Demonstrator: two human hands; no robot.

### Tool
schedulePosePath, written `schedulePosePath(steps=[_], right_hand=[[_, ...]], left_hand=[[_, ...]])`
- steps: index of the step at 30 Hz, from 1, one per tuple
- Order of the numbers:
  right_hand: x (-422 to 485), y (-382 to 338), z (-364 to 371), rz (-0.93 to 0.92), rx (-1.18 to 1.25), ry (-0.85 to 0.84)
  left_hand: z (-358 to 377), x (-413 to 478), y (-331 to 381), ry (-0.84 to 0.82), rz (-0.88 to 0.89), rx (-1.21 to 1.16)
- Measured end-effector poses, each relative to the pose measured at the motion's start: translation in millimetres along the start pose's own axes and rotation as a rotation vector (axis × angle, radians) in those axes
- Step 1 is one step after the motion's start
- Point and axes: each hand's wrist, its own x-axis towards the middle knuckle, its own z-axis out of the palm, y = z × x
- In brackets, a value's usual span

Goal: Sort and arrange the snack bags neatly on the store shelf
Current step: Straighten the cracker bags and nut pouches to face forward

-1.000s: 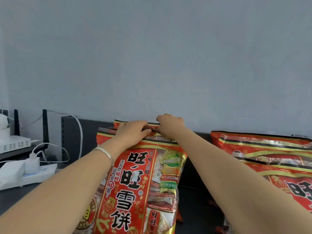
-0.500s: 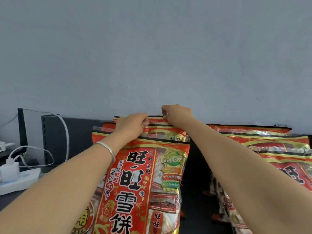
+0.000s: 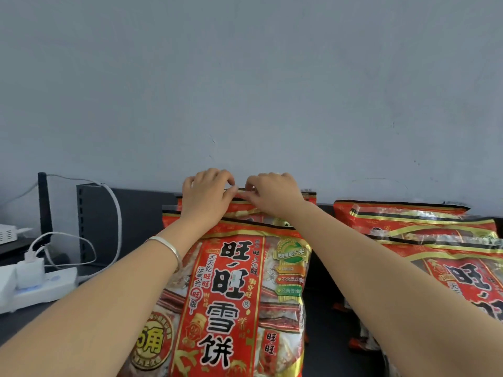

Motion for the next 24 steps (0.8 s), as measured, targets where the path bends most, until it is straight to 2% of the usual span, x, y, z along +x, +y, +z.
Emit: schedulePosePath(steps=[3, 9, 13, 19, 24], right_hand=[[-3, -12, 5, 0.078, 0.061, -0.149], [0, -20, -1, 0.208, 0.155, -0.106], [0, -12, -3, 0.246, 0.135, -0.09], [2, 2, 7, 0.218, -0.139, -0.176], [2, 1, 7, 0.259, -0.165, -0.067]], left_hand=[[-8, -13, -18, -0.062, -0.004, 0.073], [-15, -7, -31, -0.257, -0.21, 0.098], [-11, 8, -34, -0.245, -0.211, 0.155], [6, 18, -28, -0.216, -0.242, 0.278], [12, 17, -33, -0.158, -0.228, 0.195]])
